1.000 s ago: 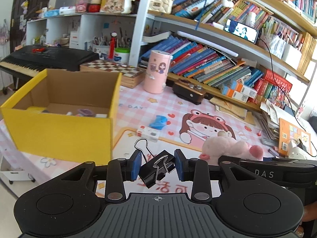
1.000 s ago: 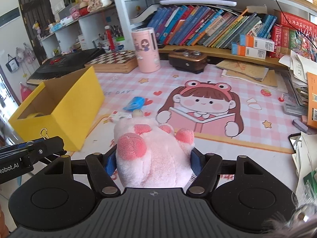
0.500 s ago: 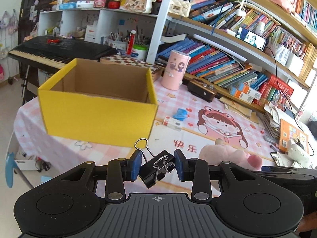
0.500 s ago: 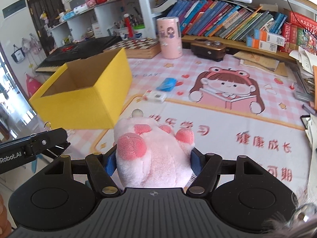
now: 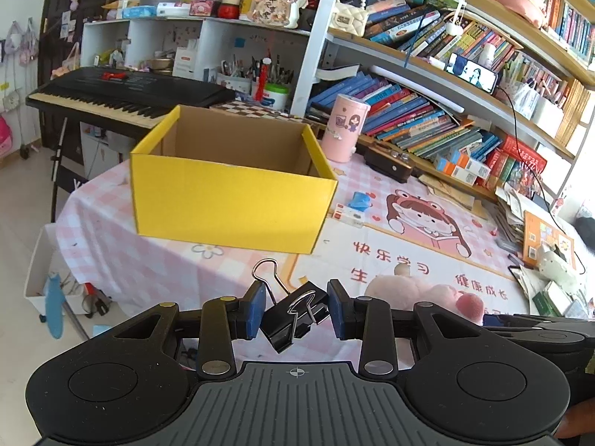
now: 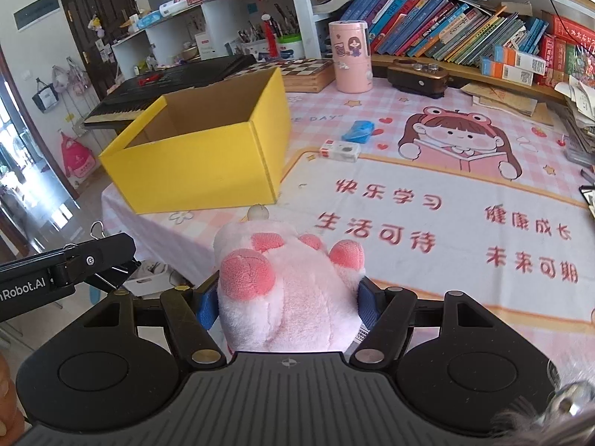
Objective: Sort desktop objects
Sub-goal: 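Carry the binder clip and plush pig in both grippers toward the yellow box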
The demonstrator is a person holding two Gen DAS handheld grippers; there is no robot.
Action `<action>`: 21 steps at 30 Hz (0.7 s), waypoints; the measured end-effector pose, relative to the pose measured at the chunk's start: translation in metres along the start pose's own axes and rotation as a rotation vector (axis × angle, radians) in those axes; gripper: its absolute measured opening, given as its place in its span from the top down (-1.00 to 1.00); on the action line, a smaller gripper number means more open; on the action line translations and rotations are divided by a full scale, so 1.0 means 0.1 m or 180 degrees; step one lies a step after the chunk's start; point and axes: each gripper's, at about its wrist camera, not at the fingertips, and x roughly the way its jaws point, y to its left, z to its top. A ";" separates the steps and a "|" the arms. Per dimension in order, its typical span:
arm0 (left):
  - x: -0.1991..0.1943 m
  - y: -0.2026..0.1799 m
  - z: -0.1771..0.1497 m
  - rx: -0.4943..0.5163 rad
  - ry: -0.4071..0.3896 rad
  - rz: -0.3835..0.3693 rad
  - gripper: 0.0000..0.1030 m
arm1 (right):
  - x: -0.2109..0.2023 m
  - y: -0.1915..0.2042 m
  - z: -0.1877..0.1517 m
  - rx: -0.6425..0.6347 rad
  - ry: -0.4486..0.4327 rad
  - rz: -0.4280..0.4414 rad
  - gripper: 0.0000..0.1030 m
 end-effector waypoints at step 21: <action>-0.44 0.42 -0.16 -0.0062 -0.0107 0.0022 0.34 | -0.16 0.54 -0.24 -0.0091 -0.0024 0.0061 -0.30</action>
